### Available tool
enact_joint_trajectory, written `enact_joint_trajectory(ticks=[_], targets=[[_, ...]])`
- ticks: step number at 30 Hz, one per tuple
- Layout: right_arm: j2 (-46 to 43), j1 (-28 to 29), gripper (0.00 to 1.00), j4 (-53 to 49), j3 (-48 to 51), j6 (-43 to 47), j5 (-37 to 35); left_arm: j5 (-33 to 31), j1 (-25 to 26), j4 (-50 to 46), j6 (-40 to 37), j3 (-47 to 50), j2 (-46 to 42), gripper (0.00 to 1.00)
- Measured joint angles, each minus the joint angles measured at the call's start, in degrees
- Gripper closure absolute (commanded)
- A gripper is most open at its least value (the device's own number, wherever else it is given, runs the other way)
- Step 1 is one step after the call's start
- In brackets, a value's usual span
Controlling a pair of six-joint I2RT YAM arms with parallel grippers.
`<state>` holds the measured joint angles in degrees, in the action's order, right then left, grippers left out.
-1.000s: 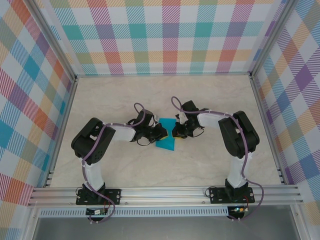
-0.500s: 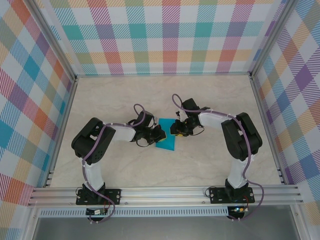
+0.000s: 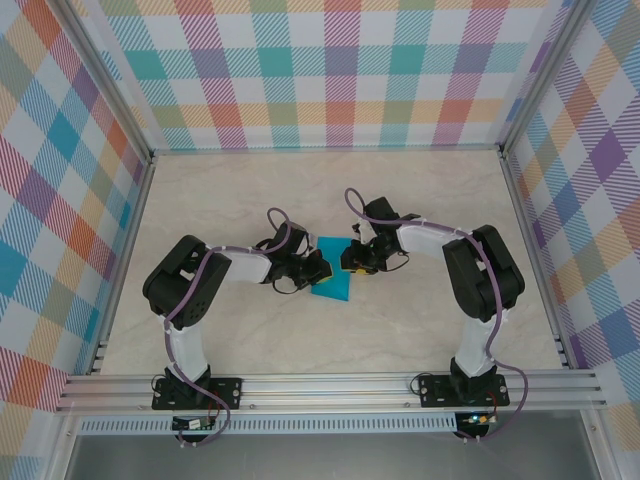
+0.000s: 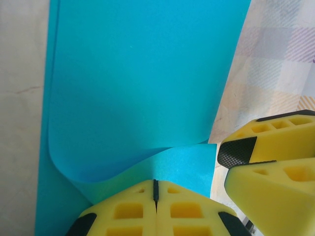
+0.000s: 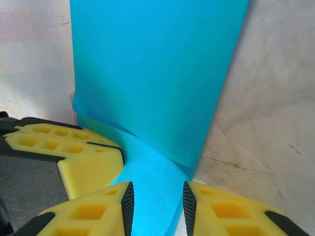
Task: Fold a paper plane with a square sheet of paper (pick it up from the middle)
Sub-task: Fold the triangle a second time at the center of the table.
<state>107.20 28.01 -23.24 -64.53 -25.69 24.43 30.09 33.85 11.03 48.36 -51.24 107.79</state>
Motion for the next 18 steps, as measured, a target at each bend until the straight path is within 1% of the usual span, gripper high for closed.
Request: enact_joint_trajectory(ticks=[7,10,13,18], targets=[[-0.22,0.00,0.70,0.09,0.00,-0.28,-0.35,-0.07,0.00,0.04,0.00,0.09,-0.02,0.97],[-2.34,0.02,0.76,0.63,1.46,-0.85,-0.83,-0.15,0.02,0.04,0.02,0.09,-0.02,0.97],[-5.84,0.68,0.85,0.96,3.61,-1.75,-0.81,-0.20,0.02,0.04,0.00,0.11,-0.02,0.97],[-9.33,4.09,0.89,1.38,6.51,-3.43,-0.28,-0.22,0.04,0.66,0.02,0.46,-0.09,0.97]])
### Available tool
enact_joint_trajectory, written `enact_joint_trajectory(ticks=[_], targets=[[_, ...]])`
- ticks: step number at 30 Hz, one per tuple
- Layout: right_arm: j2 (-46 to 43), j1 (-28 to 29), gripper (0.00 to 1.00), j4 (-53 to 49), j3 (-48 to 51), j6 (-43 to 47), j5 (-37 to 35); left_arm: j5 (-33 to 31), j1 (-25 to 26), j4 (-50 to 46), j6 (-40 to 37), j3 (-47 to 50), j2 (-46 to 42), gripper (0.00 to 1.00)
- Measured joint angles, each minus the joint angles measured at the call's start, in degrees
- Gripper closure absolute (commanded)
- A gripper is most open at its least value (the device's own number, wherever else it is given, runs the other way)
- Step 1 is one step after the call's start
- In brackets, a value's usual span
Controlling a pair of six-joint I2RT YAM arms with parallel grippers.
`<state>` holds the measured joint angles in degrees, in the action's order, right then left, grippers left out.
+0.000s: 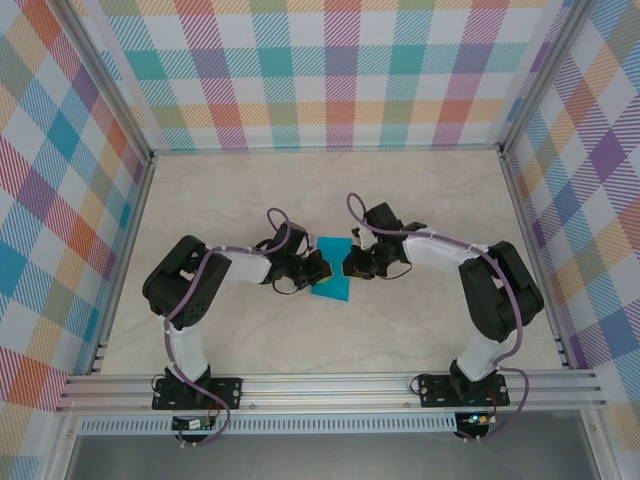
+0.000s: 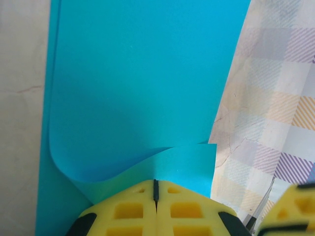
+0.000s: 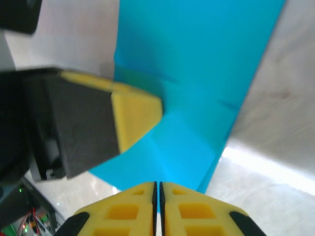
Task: Fold a paper plane with a square sheet of paper (pick it up from the middle)
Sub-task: Fold the triangle a second time at the center of the table.
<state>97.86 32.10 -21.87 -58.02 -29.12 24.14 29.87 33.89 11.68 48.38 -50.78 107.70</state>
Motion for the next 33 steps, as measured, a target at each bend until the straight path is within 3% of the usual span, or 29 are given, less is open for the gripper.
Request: enact_joint_trajectory(ticks=[8,33], targets=[[0.70,5.09,0.90,-0.02,1.38,-1.09,1.42,0.00,0.00,0.17,0.00,0.07,0.00,0.97],[6.47,5.05,0.91,2.14,1.38,-2.16,1.42,-0.22,0.00,0.94,0.00,0.72,-0.22,0.98]])
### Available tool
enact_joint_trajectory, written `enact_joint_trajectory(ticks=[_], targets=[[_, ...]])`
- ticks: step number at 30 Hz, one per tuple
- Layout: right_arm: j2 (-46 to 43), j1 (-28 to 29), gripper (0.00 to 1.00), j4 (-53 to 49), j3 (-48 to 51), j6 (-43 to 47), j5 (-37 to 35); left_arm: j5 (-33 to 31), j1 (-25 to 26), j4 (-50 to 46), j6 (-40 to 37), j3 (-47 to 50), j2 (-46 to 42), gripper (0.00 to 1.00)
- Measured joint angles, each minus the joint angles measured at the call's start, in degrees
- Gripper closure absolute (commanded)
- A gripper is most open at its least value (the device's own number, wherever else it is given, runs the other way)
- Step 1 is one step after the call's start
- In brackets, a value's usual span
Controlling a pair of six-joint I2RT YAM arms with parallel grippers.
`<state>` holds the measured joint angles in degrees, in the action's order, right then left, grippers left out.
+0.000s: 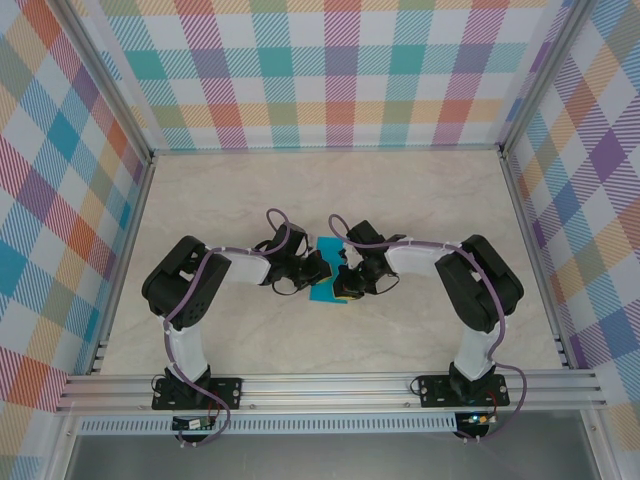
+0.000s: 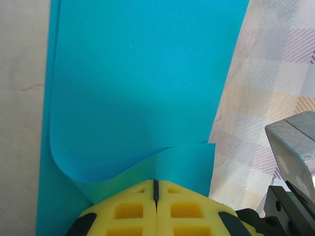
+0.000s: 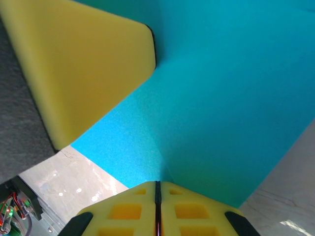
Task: Fold a paper plane with a square sheet of paper (pick it up from the middle)
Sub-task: Fold the triangle a second time at the center of the table.
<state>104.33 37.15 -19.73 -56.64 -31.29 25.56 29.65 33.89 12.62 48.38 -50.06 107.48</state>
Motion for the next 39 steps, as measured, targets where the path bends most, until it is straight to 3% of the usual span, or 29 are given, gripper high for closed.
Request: enact_joint_trajectory(ticks=[39], targets=[[-0.02,-1.55,0.92,3.93,2.69,-2.43,3.06,-0.22,0.00,0.63,0.00,0.44,-0.20,0.97]])
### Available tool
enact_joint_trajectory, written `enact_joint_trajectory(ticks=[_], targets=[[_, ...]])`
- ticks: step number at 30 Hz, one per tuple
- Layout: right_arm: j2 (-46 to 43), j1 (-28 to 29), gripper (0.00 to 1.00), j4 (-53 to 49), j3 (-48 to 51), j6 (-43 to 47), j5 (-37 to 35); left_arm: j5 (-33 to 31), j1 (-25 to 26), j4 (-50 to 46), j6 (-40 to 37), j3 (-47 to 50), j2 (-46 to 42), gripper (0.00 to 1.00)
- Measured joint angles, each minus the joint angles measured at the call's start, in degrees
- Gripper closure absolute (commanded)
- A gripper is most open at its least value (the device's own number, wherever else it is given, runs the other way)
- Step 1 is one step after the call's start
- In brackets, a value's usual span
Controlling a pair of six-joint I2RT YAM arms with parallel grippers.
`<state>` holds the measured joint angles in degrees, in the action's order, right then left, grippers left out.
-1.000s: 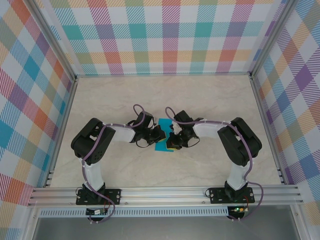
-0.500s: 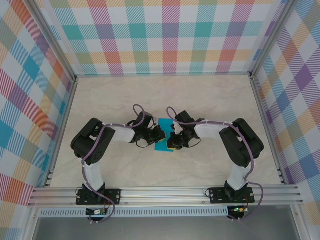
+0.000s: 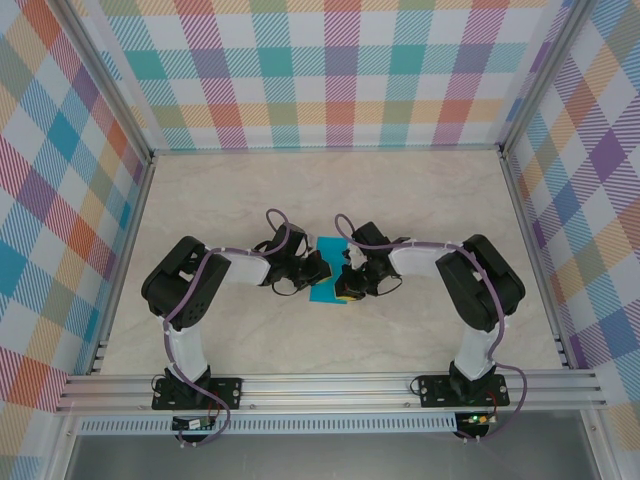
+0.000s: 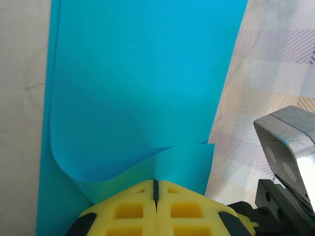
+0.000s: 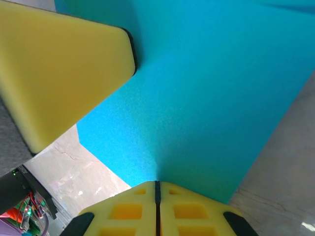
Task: Fold a paper plane with a square sheet of paper (pick it up from the middle)
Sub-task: Fold the triangle a second time at the center of the table.
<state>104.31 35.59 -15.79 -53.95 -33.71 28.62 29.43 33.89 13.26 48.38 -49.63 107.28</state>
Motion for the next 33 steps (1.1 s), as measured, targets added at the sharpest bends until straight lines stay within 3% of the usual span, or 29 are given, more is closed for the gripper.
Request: enact_joint_trajectory(ticks=[13,33], targets=[[-3.19,-1.11,0.98,1.16,3.58,-0.28,-0.48,0.00,0.00,0.07,0.00,0.07,-0.02,0.98],[-4.15,-1.49,0.97,1.81,4.20,-0.39,0.37,-0.15,0.00,0.37,0.00,0.31,-0.15,0.98]])
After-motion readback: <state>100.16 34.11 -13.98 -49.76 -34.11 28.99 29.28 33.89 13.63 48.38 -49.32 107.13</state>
